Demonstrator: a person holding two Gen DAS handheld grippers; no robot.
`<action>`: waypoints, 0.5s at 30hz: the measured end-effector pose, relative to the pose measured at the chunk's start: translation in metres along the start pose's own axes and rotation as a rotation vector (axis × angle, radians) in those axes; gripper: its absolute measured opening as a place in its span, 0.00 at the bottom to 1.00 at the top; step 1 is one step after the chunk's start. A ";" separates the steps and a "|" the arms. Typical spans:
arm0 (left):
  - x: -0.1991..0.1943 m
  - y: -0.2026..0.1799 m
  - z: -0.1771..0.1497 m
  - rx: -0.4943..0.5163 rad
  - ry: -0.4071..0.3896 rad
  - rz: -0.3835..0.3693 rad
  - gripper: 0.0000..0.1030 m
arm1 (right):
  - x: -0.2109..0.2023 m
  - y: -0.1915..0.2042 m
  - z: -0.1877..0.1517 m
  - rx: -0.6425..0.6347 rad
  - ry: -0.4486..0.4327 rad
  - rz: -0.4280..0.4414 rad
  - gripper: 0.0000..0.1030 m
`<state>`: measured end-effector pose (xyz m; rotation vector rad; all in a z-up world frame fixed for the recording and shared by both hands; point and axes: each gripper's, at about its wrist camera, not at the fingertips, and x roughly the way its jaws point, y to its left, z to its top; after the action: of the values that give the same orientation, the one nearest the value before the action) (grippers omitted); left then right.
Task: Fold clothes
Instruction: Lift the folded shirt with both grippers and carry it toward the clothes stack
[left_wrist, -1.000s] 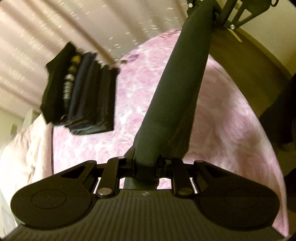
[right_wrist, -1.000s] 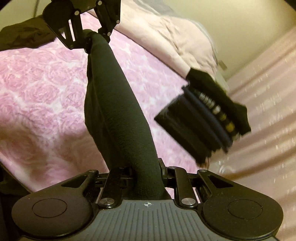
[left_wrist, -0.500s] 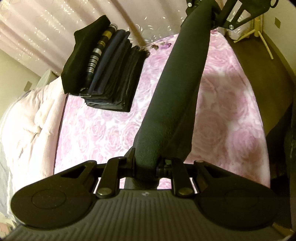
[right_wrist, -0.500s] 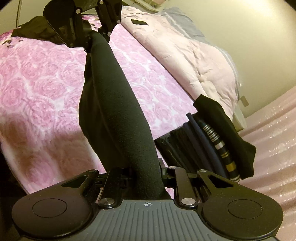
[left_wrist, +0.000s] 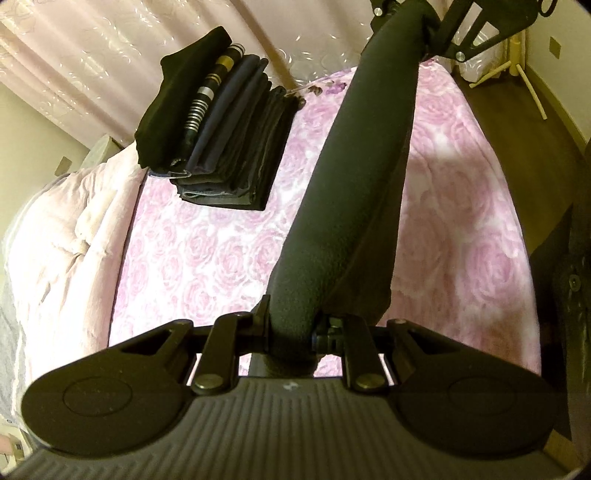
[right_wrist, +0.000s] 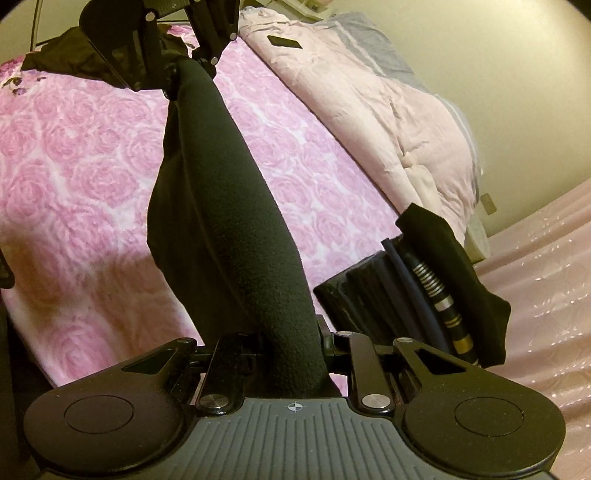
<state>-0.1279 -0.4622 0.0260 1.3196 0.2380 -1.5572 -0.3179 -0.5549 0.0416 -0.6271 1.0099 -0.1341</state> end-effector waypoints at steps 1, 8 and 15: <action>-0.001 0.000 -0.003 0.001 -0.003 0.001 0.15 | 0.000 0.001 0.003 -0.003 0.000 -0.002 0.17; -0.004 0.003 -0.013 0.012 -0.015 -0.002 0.15 | 0.003 0.003 0.012 -0.022 0.006 0.002 0.17; 0.007 0.015 0.006 0.010 -0.020 -0.014 0.15 | 0.011 -0.024 0.001 -0.027 -0.003 0.021 0.17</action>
<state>-0.1185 -0.4768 0.0290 1.3119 0.2282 -1.5847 -0.3071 -0.5787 0.0466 -0.6413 1.0163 -0.1012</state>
